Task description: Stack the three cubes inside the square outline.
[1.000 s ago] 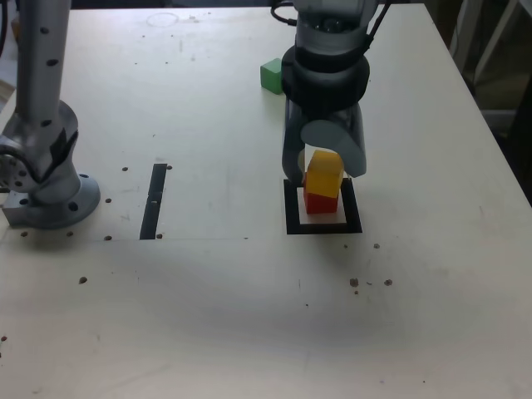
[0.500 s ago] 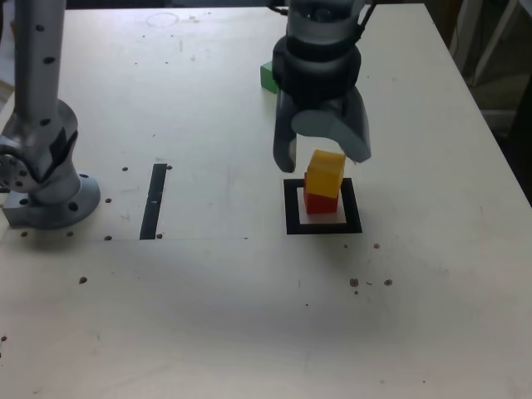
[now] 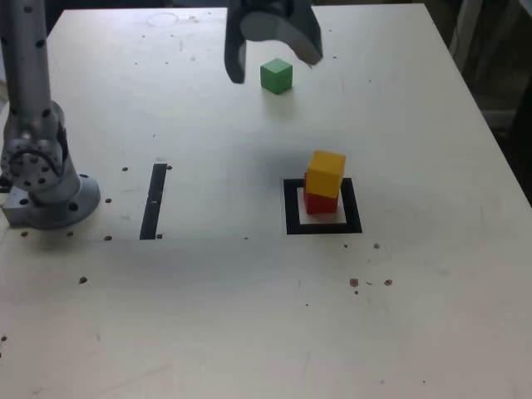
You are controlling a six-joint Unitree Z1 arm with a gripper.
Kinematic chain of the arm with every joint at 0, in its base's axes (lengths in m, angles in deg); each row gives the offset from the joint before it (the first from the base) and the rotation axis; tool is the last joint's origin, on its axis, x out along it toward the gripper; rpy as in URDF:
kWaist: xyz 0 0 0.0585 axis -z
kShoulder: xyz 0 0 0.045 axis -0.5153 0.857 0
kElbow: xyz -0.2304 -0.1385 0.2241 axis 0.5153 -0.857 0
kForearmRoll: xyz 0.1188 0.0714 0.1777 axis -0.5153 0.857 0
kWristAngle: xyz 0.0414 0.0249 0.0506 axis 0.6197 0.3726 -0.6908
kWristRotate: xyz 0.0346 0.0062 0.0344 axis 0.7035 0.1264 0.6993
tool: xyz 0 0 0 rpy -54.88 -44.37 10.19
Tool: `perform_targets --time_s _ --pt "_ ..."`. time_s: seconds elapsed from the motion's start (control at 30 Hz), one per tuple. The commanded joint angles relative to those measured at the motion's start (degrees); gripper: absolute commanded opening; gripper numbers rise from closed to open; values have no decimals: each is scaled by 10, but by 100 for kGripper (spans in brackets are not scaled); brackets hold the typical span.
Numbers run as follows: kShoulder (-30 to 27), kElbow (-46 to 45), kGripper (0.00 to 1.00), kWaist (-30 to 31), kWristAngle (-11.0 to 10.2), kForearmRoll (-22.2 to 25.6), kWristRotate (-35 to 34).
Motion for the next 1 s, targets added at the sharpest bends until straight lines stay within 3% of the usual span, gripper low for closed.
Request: perform_targets --time_s 0.0,0.2,0.4,0.6,0.97 --pt "-5 0 99 -26 0 0 26" --pt "12 6 99 -122 -4 -15 112" --pt "72 33 99 -193 -7 -49 170" --pt "141 86 99 -229 -12 -55 214" --pt "191 98 99 -242 6 -67 250"
